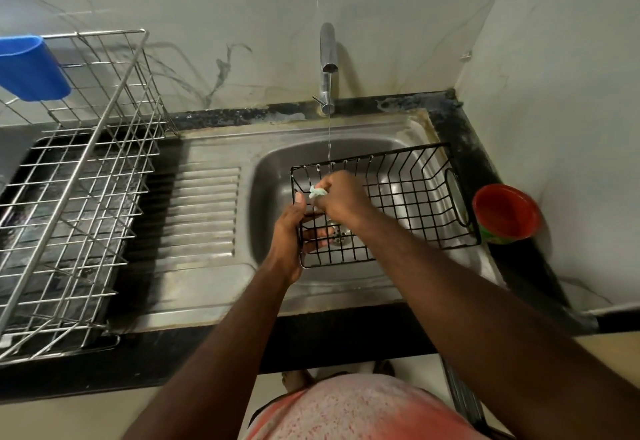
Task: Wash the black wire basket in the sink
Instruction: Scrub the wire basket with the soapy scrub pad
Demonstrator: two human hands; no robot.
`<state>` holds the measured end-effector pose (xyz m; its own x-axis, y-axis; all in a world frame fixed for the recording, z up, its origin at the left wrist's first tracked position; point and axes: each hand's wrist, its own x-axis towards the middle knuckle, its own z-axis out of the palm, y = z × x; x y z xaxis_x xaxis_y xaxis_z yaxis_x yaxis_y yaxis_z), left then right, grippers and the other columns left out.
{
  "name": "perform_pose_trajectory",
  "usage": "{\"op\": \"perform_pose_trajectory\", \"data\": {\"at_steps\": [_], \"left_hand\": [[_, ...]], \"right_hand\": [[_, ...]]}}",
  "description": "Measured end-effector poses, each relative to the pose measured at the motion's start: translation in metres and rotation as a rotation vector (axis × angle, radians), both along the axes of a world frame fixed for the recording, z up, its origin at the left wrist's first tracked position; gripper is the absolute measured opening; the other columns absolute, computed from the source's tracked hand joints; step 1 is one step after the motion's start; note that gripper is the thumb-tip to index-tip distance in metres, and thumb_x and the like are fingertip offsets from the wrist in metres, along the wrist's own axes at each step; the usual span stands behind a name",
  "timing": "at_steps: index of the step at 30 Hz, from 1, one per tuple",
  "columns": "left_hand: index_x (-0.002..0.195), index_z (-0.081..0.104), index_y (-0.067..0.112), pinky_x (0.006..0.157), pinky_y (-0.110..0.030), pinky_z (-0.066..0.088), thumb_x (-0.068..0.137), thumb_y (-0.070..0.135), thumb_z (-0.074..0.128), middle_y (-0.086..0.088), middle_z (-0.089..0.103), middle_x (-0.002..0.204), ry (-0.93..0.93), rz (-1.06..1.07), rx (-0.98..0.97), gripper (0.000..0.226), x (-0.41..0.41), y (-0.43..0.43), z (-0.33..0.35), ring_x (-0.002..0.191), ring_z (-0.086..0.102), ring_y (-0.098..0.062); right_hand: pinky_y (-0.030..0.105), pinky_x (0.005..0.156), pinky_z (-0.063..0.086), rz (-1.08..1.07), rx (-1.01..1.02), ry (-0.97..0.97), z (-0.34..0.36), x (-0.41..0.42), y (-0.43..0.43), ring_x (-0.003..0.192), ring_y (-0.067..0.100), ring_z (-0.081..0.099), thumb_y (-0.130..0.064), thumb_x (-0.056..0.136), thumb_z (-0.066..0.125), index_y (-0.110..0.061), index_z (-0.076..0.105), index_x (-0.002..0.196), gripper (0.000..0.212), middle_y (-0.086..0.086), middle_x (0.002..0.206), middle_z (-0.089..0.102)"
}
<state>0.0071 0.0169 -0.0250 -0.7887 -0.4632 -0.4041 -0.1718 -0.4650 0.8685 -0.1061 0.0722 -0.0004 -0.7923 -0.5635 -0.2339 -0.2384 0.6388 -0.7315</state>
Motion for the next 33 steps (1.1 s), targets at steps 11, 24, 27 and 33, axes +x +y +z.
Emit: {"op": "perform_pose_trajectory", "data": {"at_steps": [11, 24, 27, 33], "left_hand": [[0.092, 0.073, 0.017, 0.067, -0.033, 0.055, 0.101, 0.047, 0.045, -0.006, 0.074, 0.090, -0.014, 0.028, 0.019, 0.042, -0.002, -0.007, -0.004, 0.080, 0.069, -0.020], [0.094, 0.063, 0.016, 0.068, -0.035, 0.050, 0.085, 0.026, 0.052, -0.005, 0.070, 0.095, -0.090, 0.145, 0.044, 0.017, -0.012, -0.021, -0.025, 0.089, 0.066, -0.027], [0.101, 0.058, 0.017, 0.072, -0.035, 0.048, 0.072, 0.021, 0.056, -0.003, 0.069, 0.094, -0.079, 0.149, 0.046, 0.029, -0.014, -0.022, -0.028, 0.101, 0.063, -0.027], [0.122, 0.051, 0.013, 0.067, -0.033, 0.051, 0.085, -0.007, 0.035, -0.013, 0.061, 0.097, -0.092, 0.112, 0.108, 0.045, -0.008, -0.024, -0.030, 0.081, 0.061, -0.024]], "right_hand": [[0.030, 0.059, 0.056, 0.297, 0.096, -0.086, 0.003, 0.017, 0.014, 0.075, 0.018, 0.068, -0.008, 0.085, 0.071, -0.008, 0.068, 0.103, 0.018, 0.008, 0.095, 0.069], [0.036, 0.073, 0.060, 0.235, 0.150, -0.270, -0.006, 0.002, 0.022, 0.082, 0.025, 0.070, -0.003, 0.082, 0.071, -0.004, 0.067, 0.102, 0.021, 0.013, 0.094, 0.068], [0.040, 0.082, 0.058, 0.351, 0.350, -0.092, -0.018, 0.008, 0.020, 0.089, 0.026, 0.069, -0.007, 0.079, 0.074, -0.002, 0.071, 0.100, 0.022, 0.013, 0.099, 0.071], [0.039, 0.082, 0.059, 0.416, 0.244, -0.462, -0.027, 0.015, 0.018, 0.094, 0.025, 0.069, -0.005, 0.081, 0.074, -0.007, 0.069, 0.108, 0.027, 0.010, 0.105, 0.069]]}}
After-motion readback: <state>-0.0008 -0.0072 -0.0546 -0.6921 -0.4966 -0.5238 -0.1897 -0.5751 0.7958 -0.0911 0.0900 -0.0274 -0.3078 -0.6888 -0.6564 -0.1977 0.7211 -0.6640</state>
